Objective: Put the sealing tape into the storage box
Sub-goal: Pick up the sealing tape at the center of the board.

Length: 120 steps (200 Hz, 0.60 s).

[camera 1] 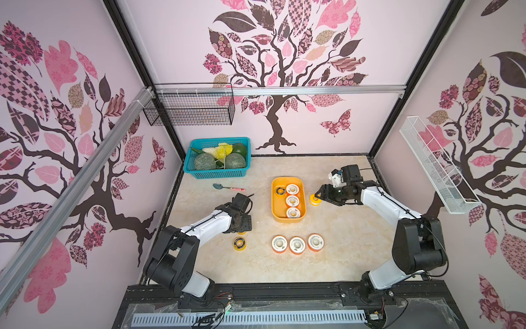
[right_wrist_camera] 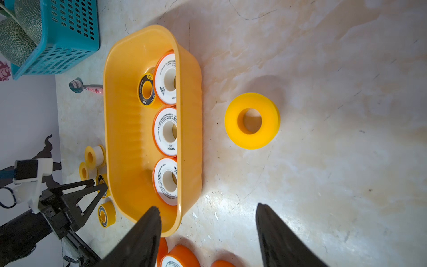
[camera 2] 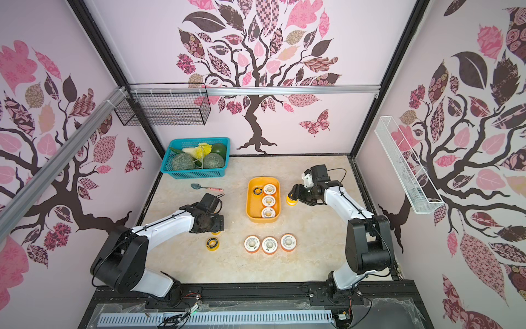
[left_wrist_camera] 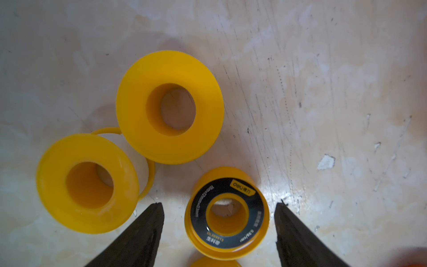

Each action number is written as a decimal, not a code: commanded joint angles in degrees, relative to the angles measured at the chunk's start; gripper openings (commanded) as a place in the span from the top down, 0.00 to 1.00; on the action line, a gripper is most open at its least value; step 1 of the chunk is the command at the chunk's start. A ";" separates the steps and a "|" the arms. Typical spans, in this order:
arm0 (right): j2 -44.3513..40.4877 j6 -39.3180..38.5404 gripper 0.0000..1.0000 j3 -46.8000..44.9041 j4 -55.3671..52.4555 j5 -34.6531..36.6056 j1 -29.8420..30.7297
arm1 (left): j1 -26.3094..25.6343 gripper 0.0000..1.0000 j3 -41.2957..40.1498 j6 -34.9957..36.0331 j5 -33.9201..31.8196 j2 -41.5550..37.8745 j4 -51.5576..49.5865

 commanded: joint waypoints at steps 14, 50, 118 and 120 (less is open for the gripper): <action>-0.50 0.13 0.30 0.62 -0.18 -0.18 0.06 | -0.26 0.19 1.32 1.23 0.04 1.84 1.64; -0.40 0.11 0.30 0.66 -0.29 -0.10 0.07 | -0.33 0.21 2.11 1.43 0.36 3.55 1.69; 0.11 -0.10 0.30 0.76 -0.49 -0.08 0.09 | -0.31 0.32 2.48 1.74 0.59 4.66 1.27; 0.11 -0.15 0.30 0.75 -0.48 -0.10 0.08 | -0.29 0.32 2.48 1.74 0.62 4.73 1.30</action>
